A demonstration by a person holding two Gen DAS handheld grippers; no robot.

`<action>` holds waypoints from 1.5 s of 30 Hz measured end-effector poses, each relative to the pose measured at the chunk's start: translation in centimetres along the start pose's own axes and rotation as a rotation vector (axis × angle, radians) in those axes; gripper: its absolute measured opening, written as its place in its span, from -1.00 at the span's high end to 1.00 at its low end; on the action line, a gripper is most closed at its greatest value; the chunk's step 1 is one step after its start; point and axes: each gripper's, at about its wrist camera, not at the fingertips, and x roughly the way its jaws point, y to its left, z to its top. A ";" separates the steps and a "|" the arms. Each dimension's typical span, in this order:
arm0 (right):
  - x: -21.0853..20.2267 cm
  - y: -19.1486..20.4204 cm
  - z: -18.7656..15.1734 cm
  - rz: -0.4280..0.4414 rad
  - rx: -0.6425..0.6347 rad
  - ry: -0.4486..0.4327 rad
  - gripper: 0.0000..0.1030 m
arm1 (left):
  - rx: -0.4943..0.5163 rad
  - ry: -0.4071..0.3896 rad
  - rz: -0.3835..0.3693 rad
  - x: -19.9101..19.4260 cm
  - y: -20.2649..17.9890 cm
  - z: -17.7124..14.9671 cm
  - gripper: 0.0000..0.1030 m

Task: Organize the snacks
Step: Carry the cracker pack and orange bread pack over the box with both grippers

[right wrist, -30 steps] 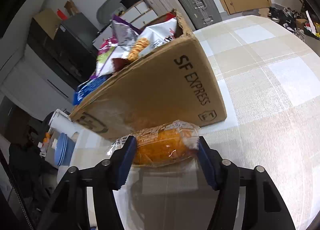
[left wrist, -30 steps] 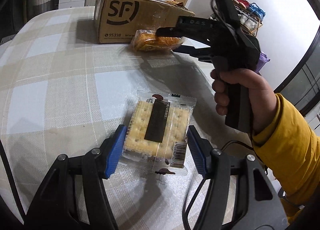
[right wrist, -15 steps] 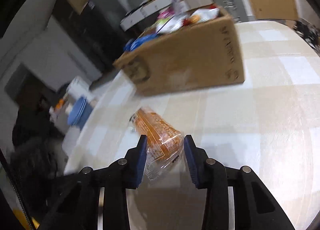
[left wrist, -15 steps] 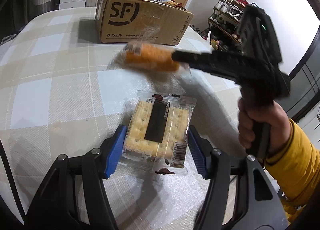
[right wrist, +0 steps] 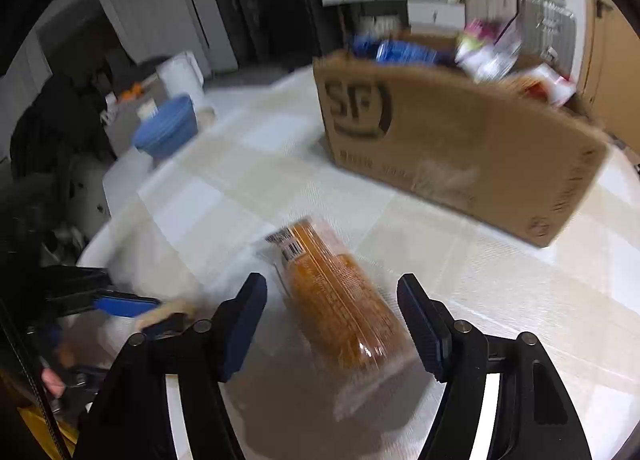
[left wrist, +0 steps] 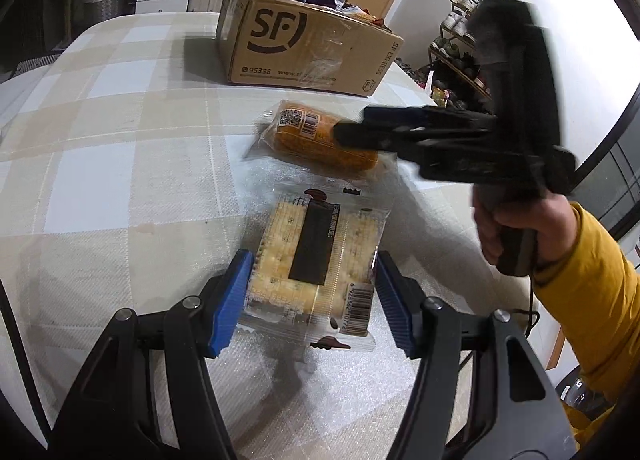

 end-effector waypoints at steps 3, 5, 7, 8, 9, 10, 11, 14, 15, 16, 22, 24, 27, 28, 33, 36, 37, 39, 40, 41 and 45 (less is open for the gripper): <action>0.9 0.1 0.2 -0.019 -0.012 0.022 0.07 | -0.014 0.002 0.005 -0.2 0.3 -0.1 -0.14; 0.9 0.0 0.2 0.007 0.018 0.033 0.24 | -0.023 0.000 0.011 -0.4 0.5 -0.2 -0.14; 0.6 0.1 -0.1 0.022 0.038 0.036 0.26 | -0.030 -0.004 0.011 -0.7 0.6 -0.3 -0.14; 0.4 0.1 -0.4 0.032 0.041 0.025 0.26 | -0.030 -0.007 0.013 -0.8 0.6 -0.2 -0.14; -0.2 0.3 -0.7 0.041 0.041 0.006 0.27 | -0.028 -0.012 0.020 -1.1 0.5 -0.2 -0.14; -1.0 0.3 -1.1 0.041 0.046 -0.012 0.27 | -0.026 -0.018 0.025 -1.4 0.4 -0.2 -0.14; -1.9 0.4 -1.2 0.050 0.065 -0.037 0.27 | -0.028 -0.027 0.032 -1.7 0.3 -0.2 -0.14; -5.6 0.6 -1.9 0.102 0.136 -0.126 0.27 | -0.054 -0.096 0.101 -3.7 0.0 -0.1 -0.14; -6.7 0.6 -2.1 0.105 0.144 -0.151 0.27 | -0.059 -0.115 0.126 -4.4 -0.1 0.0 -0.14; -8.3 0.8 -2.3 0.115 0.155 -0.184 0.27 | -0.067 -0.132 0.137 -5.0 -0.2 0.1 -0.14; -15.8 2.7 -3.4 0.165 0.184 -0.355 0.27 | -0.050 -0.210 0.170 -8.6 -2.5 0.3 -0.14; -18.2 3.1 -4.3 0.174 0.197 -0.405 0.27 | -0.031 -0.241 0.171 -9.9 -3.6 0.3 -0.14; -20.4 3.6 -6.0 0.178 0.222 -0.455 0.27 | 0.001 -0.299 0.179 -11.8 -5.4 0.0 -0.14; -21.0 3.7 -6.7 0.172 0.235 -0.468 0.27 | 0.011 -0.309 0.185 -12.4 -5.8 -0.1 -0.14; -22.2 4.2 -9.6 0.160 0.289 -0.493 0.27 | 0.030 -0.346 0.181 -14.4 -7.7 -0.4 -0.14; -22.8 4.2 -10.8 0.145 0.309 -0.507 0.27 | 0.032 -0.352 0.181 -15.1 -8.3 -1.0 -0.14; -23.0 4.3 -11.1 0.145 0.312 -0.508 0.27 | 0.031 -0.353 0.180 -15.3 -8.4 -1.2 -0.14; -22.9 4.3 -11.5 0.144 0.317 -0.509 0.27 | 0.031 -0.351 0.180 -15.2 -8.4 -1.1 -0.14; -22.8 4.3 -11.6 0.148 0.320 -0.506 0.27 | 0.031 -0.350 0.179 -15.4 -8.5 -1.4 -0.14; -22.8 4.3 -11.8 0.146 0.322 -0.507 0.27 | 0.031 -0.347 0.179 -15.6 -8.7 -1.7 -0.14; -22.4 3.8 -12.0 0.156 0.340 -0.509 0.27 | 0.031 -0.341 0.178 -15.9 -9.2 -2.1 -0.14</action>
